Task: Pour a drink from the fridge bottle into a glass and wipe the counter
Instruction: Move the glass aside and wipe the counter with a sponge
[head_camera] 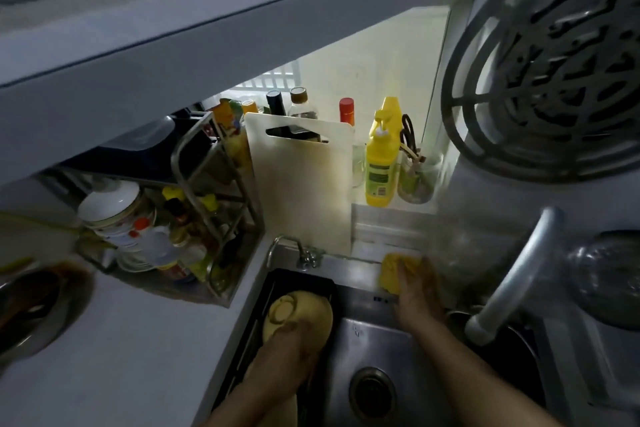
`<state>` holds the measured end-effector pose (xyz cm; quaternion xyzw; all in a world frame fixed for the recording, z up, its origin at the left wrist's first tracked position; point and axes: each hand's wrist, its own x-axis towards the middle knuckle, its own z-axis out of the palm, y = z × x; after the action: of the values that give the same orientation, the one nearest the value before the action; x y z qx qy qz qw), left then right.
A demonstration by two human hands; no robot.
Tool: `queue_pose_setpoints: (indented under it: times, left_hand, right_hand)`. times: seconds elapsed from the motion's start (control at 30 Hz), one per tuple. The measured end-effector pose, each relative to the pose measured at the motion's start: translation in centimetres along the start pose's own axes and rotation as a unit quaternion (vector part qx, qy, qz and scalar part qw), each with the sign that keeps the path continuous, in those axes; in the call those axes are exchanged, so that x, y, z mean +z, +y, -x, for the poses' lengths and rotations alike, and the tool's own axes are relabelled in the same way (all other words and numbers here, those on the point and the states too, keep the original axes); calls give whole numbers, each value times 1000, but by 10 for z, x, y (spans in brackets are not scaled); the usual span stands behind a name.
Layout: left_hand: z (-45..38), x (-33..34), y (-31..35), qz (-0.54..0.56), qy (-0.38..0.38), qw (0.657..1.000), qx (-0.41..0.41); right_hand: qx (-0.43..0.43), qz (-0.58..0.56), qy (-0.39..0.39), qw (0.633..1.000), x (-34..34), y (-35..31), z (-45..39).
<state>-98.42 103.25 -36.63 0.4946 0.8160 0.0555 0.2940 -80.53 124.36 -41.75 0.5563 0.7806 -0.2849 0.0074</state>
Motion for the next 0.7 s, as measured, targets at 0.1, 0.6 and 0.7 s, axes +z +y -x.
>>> queue_pose_setpoints:
  times: [0.1,0.6,0.7]
  left_hand:
    - [-8,-3,-7,4,8,1000,-13]
    - [31,-22,-34,131,93,987,-21]
    - [61,-25,-55,133,121,983,-30]
  right_hand:
    - [-9,27,3,1000,5,-3,-19]
    - [96,-167,-36,981,17,-40,2]
    - [53,-235,-12,971,19,-65,31]
